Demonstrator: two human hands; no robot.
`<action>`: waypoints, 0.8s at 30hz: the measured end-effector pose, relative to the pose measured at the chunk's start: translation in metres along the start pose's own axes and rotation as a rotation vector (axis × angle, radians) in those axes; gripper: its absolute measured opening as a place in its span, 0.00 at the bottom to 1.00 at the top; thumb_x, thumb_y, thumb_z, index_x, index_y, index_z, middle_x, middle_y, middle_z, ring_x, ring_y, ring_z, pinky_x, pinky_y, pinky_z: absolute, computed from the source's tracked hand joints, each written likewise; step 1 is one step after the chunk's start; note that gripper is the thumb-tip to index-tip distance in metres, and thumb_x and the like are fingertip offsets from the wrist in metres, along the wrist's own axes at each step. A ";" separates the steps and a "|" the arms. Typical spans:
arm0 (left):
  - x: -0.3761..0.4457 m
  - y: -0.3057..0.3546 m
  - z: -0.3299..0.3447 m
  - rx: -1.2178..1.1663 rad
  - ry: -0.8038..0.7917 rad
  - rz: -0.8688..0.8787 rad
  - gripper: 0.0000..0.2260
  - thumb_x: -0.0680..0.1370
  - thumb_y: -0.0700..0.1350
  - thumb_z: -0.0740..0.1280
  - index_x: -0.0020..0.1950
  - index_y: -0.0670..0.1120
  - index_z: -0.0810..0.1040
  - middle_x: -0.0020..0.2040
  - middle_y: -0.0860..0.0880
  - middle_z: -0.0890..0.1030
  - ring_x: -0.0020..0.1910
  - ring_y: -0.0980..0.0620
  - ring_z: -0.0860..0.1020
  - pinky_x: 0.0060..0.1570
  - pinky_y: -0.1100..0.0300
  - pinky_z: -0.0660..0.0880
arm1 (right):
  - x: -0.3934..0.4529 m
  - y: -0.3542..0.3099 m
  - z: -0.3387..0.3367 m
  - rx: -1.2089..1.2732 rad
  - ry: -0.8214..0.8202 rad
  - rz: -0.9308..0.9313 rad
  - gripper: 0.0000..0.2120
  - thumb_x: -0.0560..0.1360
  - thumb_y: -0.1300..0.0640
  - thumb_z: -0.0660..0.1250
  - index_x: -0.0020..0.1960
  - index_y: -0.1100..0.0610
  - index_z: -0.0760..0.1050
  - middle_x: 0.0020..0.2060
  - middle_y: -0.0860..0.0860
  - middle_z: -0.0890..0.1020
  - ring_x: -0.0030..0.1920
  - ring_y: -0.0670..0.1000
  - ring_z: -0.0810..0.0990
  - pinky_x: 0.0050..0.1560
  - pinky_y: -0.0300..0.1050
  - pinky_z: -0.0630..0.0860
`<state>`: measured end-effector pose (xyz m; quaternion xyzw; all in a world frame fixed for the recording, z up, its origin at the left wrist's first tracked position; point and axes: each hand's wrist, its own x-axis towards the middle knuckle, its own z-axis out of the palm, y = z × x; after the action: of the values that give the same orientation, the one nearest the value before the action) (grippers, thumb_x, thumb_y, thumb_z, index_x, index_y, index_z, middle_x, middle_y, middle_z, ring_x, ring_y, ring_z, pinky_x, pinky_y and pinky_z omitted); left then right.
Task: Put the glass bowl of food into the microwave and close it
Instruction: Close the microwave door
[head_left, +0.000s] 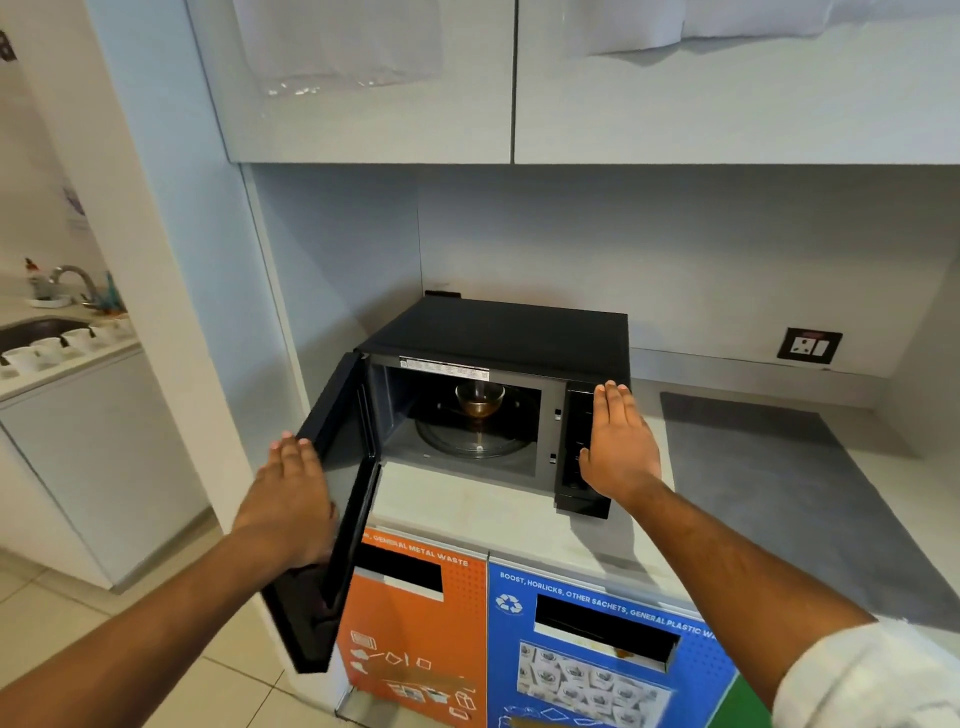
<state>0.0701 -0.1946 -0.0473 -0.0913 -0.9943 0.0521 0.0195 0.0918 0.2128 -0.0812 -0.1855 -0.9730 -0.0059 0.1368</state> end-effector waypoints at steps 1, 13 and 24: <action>-0.001 0.010 -0.001 -0.005 -0.002 0.038 0.36 0.82 0.52 0.53 0.80 0.33 0.39 0.82 0.32 0.43 0.82 0.35 0.44 0.81 0.46 0.50 | 0.000 0.000 0.002 0.007 0.007 0.001 0.44 0.80 0.44 0.64 0.84 0.57 0.42 0.85 0.55 0.46 0.84 0.59 0.45 0.83 0.56 0.55; 0.023 0.154 -0.013 -0.169 0.071 0.123 0.40 0.80 0.59 0.54 0.81 0.33 0.43 0.82 0.31 0.44 0.81 0.33 0.44 0.80 0.43 0.45 | 0.005 0.006 0.016 0.008 0.093 -0.030 0.45 0.80 0.34 0.57 0.84 0.57 0.42 0.85 0.55 0.48 0.84 0.58 0.46 0.83 0.55 0.56; 0.083 0.207 -0.003 -0.312 0.190 0.482 0.45 0.77 0.63 0.62 0.83 0.43 0.42 0.83 0.41 0.39 0.82 0.44 0.37 0.77 0.51 0.34 | 0.005 0.010 0.015 0.143 0.163 -0.060 0.45 0.78 0.26 0.40 0.84 0.56 0.47 0.84 0.53 0.53 0.84 0.55 0.49 0.82 0.55 0.59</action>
<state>0.0258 0.0235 -0.0644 -0.3312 -0.9336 -0.1069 0.0853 0.0867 0.2246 -0.0946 -0.1448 -0.9617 0.0444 0.2283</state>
